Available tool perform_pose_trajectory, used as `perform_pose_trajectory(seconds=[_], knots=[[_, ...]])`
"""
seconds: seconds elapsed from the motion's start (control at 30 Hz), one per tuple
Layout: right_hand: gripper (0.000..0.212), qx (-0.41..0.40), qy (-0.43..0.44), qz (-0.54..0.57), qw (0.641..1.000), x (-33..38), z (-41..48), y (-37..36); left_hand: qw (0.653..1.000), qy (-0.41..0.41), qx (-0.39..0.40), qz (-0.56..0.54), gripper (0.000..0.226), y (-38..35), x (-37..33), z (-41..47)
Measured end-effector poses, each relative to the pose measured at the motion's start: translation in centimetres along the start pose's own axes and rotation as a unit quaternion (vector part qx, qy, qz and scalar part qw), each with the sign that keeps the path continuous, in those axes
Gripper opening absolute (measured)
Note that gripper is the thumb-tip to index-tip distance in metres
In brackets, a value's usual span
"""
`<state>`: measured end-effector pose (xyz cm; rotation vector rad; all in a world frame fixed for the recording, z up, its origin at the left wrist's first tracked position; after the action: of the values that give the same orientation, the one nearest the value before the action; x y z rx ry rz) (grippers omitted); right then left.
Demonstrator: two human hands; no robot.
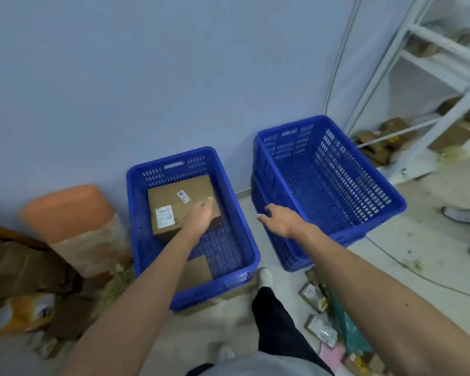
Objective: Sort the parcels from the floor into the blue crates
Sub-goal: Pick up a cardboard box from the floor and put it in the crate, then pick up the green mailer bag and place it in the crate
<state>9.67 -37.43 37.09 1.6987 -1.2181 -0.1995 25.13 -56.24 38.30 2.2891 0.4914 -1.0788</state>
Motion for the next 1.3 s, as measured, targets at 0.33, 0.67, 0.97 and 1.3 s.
perform_pose_trajectory(seconds=[0.33, 0.67, 0.97, 1.3], knots=[[0.057, -0.064, -0.172, 0.084, 0.979, -14.1, -18.4, -3.6, 0.984, -0.052, 0.146, 0.086, 0.030, -14.3, 1.5, -9.3], [0.057, -0.074, -0.285, 0.169, 0.941, -30.4, -35.5, -9.4, 0.951, -0.056, 0.252, 0.172, 0.027, -31.4, 5.2, -20.0], [0.030, -0.055, -0.285, 0.213, 0.933, -42.2, -45.6, -14.4, 0.952, -0.025, 0.253, 0.171, 0.023, -41.9, 8.7, -27.4], [0.050, -0.032, -0.324, 0.268, 0.907, -47.3, -43.5, -16.5, 0.938, -0.015, 0.256, 0.233, 0.030, -48.2, 10.2, -24.0]])
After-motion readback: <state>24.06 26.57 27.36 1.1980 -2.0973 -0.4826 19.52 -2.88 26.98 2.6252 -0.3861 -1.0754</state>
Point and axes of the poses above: each hand's wrist, its own z-axis towards the middle knuckle, its own y-axis out of the back of the hand, x = y × z, the point moved 8 cm from there along z, towards the middle knuckle
